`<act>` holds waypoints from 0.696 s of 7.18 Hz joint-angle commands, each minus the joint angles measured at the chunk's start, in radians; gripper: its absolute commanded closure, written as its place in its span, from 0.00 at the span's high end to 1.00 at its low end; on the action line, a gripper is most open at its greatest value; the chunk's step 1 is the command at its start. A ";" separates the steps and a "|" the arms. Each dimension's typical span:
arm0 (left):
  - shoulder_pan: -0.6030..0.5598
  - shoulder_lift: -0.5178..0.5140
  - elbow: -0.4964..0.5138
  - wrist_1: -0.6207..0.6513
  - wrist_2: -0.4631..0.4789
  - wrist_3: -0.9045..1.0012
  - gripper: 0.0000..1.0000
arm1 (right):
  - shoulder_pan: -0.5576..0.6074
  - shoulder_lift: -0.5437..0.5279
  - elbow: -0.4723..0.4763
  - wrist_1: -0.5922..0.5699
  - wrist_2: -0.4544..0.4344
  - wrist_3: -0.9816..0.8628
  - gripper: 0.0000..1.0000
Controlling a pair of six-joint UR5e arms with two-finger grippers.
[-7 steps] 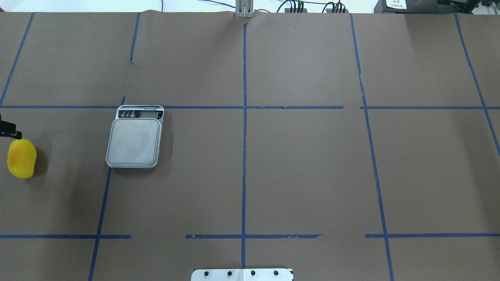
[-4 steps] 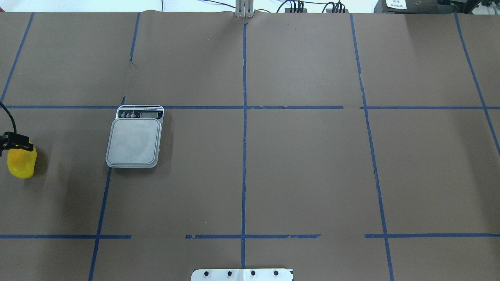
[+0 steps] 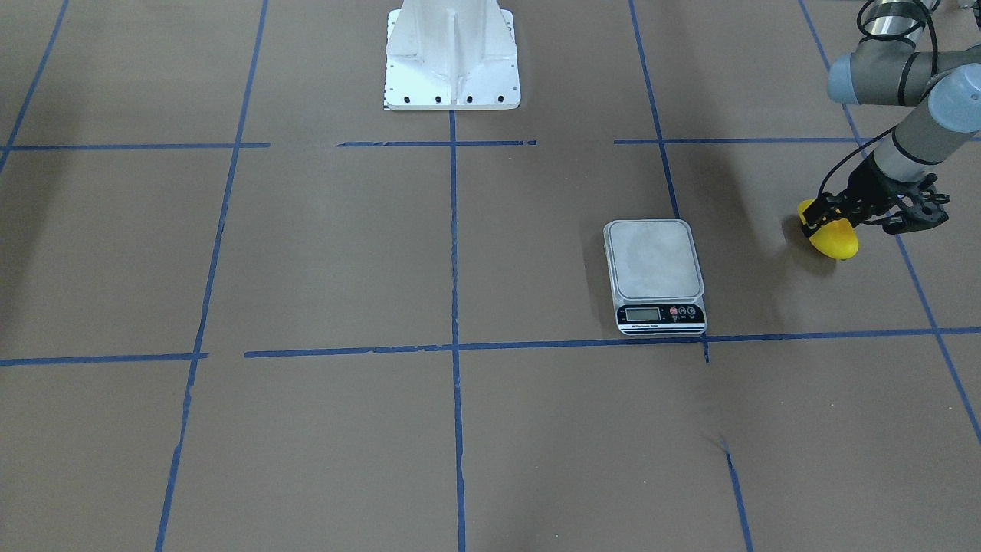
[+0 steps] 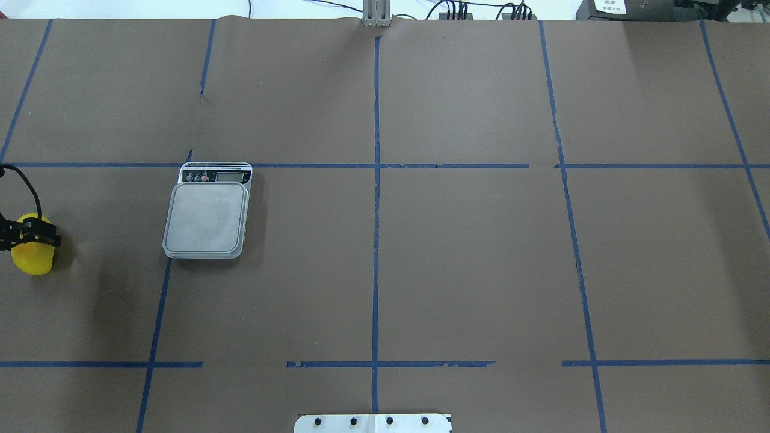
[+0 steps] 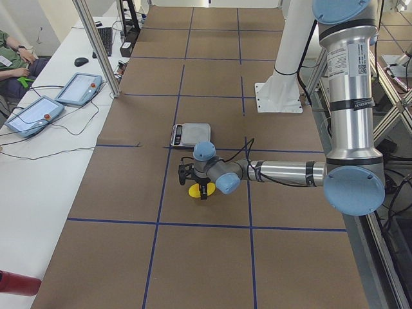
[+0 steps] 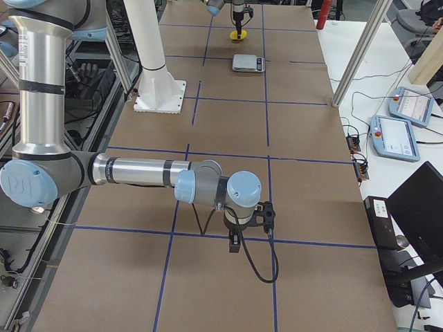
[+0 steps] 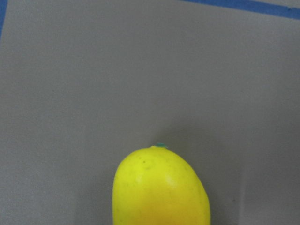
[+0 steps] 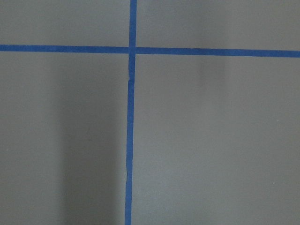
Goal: Weigh mango
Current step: 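Lower the left gripper over the yellow mango and close on it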
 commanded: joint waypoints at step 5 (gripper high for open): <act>-0.139 -0.088 -0.360 0.561 -0.089 0.265 0.00 | 0.000 0.000 0.000 0.000 0.000 0.000 1.00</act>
